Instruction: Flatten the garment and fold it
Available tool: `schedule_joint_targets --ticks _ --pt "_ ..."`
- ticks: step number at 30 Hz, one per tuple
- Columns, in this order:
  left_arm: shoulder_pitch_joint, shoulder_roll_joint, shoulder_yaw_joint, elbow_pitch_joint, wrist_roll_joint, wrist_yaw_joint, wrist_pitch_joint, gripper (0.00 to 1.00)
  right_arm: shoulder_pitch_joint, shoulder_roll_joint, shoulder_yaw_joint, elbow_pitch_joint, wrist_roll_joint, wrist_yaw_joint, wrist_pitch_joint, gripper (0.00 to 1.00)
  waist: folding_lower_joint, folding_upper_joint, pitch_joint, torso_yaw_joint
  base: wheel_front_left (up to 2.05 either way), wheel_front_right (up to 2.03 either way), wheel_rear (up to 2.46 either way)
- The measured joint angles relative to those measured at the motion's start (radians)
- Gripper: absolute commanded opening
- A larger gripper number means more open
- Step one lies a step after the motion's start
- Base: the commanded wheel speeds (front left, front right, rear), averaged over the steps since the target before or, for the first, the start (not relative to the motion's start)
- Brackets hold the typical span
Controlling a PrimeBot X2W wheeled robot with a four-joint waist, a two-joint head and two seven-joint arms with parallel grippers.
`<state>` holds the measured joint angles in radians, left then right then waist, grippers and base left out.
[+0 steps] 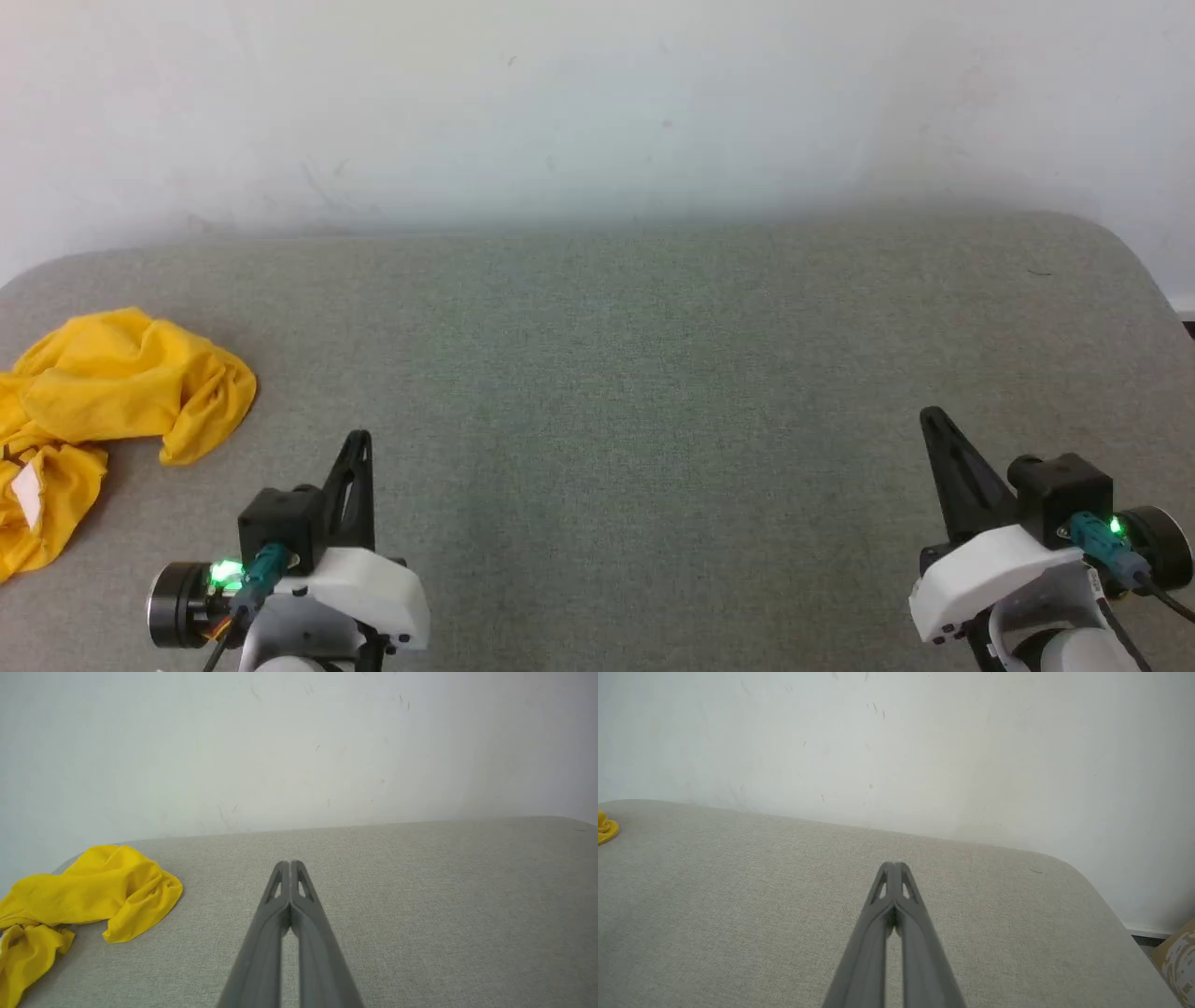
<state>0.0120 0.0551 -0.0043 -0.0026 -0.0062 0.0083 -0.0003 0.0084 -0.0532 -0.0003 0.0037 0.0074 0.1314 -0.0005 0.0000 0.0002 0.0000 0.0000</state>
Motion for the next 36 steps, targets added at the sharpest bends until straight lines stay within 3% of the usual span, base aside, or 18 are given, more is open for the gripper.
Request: schedule_joint_targets --ticks 12,13,15,16,17,36 --pt "0.0 0.0 0.0 0.0 0.0 0.0 0.0 0.0 0.0 0.0 0.0 0.0 0.0 0.0 0.0 0.0 0.0 0.0 0.0 0.0 0.0 0.0 0.0" --pt "0.0 0.0 -0.001 0.0 0.0 0.0 0.0 1.0 0.0 0.0 0.0 0.0 0.0 0.0 0.0 1.0 0.0 0.0 0.0 0.0 0.0 0.0 0.0" --pt "0.0 0.001 -0.001 0.0 0.0 0.0 0.0 1.0 0.0 0.0 0.0 0.001 0.001 0.0 0.0 1.0 0.0 -0.0002 0.0 0.0 0.0 0.0 0.0" --pt "0.001 0.001 -0.001 0.0 0.0 0.0 0.0 0.0 0.0 0.0 0.0 0.001 0.001 0.0 0.0 0.0 0.0 -0.0001 0.0 0.0 0.0 0.0 0.0" --pt "0.001 0.001 -0.001 0.0 0.0 0.0 0.0 1.0 0.0 0.0 0.0 0.002 0.001 0.0 0.0 1.0 0.0 -0.0001 0.0 0.0 0.0 0.0 0.0" --pt "0.002 0.001 -0.001 -0.003 -0.01 0.0 -0.028 1.0 0.0 0.0 -0.035 0.021 0.043 0.0 -0.03 1.0 0.0 -0.0001 0.006 0.003 0.0 0.0 0.0"
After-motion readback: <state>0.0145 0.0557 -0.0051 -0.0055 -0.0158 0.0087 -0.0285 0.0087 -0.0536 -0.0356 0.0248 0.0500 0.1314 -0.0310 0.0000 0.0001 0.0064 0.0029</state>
